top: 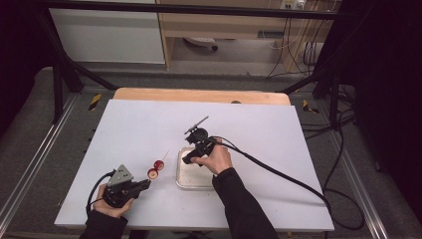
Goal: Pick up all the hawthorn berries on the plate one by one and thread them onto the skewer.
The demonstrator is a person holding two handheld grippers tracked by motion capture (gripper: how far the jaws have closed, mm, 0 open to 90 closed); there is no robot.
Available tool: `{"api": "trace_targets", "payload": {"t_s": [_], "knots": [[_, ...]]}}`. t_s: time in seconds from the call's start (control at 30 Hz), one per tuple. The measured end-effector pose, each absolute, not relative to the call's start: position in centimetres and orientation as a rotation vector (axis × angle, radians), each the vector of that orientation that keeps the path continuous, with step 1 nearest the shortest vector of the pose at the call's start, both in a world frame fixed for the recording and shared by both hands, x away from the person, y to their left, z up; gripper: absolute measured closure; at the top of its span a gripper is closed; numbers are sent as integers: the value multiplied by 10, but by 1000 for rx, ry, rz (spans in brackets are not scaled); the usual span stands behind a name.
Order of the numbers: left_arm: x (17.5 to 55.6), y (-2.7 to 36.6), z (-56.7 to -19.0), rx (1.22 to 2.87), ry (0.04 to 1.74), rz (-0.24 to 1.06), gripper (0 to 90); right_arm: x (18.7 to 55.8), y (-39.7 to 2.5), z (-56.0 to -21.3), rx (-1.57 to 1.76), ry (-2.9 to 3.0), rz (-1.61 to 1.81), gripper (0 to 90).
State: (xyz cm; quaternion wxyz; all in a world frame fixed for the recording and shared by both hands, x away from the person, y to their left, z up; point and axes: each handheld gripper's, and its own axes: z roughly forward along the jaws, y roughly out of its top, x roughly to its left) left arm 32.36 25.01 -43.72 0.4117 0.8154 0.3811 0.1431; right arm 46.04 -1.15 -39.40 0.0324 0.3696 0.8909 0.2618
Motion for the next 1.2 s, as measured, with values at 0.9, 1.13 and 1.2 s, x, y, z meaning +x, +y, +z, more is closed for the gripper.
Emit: {"api": "trace_targets", "payload": {"t_s": [0.9, 1.13, 1.2], "knots": [[324, 249, -438, 2058, 953, 360, 881, 481, -6, -419, 1394, 2766, 725, 593], [324, 248, -438, 2060, 952, 361, 882, 482, -6, -419, 1432, 2766, 727, 610], [324, 248, -438, 2059, 953, 361, 882, 482, -6, -419, 1437, 2766, 719, 612]]}}
